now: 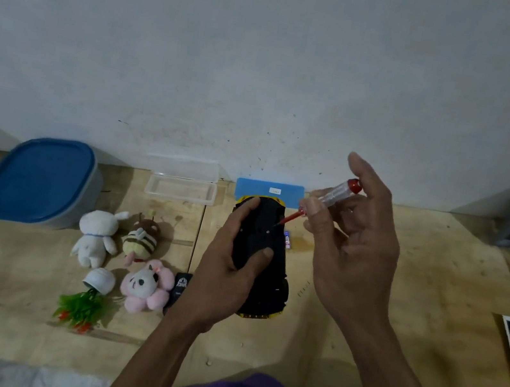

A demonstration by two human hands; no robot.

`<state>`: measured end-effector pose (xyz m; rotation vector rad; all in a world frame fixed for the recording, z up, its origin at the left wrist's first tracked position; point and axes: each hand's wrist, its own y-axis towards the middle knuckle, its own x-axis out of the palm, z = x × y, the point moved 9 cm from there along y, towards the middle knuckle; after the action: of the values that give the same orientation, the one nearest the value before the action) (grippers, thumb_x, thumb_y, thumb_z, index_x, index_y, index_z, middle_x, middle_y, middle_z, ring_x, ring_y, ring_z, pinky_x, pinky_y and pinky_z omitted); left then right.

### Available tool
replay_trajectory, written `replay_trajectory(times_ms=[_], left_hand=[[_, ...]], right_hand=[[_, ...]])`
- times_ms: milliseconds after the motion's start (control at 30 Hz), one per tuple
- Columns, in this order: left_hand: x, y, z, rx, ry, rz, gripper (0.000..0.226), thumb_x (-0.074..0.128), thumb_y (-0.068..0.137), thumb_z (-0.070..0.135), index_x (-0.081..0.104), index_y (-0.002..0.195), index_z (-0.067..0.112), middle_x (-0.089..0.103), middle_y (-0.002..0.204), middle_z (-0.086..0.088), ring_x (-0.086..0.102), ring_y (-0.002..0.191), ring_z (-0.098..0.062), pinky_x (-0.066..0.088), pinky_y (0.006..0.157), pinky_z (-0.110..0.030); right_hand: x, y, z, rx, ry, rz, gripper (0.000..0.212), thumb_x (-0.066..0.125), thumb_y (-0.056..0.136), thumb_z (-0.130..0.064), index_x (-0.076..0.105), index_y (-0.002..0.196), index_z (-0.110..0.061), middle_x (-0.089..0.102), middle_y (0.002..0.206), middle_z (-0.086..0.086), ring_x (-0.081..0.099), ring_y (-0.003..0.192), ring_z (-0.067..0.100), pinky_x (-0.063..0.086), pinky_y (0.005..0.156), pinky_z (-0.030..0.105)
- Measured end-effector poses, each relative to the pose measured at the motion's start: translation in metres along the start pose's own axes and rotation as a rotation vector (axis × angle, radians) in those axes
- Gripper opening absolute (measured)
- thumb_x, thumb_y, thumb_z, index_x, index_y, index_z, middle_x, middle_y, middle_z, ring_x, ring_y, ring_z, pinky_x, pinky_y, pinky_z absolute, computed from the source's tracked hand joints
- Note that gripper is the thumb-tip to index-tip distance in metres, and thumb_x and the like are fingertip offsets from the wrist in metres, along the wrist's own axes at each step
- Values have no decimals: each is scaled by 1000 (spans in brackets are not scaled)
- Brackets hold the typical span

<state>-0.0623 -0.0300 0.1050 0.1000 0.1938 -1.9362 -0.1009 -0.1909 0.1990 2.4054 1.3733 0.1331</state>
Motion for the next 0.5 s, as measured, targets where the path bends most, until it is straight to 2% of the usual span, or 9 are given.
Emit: replay_trajectory(times_ms=[100,267,500], left_hand=[[-1,-2,11,27,17,7,72,64,95,4,33,151,38,45,145,25,52,130,-3,52,105,-40],[-4,-2,20,29,-1,3,72,64,95,5,34,149,41,49,142,23,59,123,-7,56,99,-41],[-7,4,29,47,29,6,71,65,95,6,35,148,43,51,138,27,62,118,-5,59,93,-37]], right_hand=[[1,-1,-11,-68,10,-10,57,64,96,-5,41,145,-23,70,102,0,74,92,20,61,80,45],[0,1,-19,-121,-17,17,61,66,94,0,39,144,-22,70,100,4,73,93,14,59,86,32],[1,6,-17,-85,33,34,56,65,95,-5,43,141,-27,70,100,1,73,93,22,61,82,43]])
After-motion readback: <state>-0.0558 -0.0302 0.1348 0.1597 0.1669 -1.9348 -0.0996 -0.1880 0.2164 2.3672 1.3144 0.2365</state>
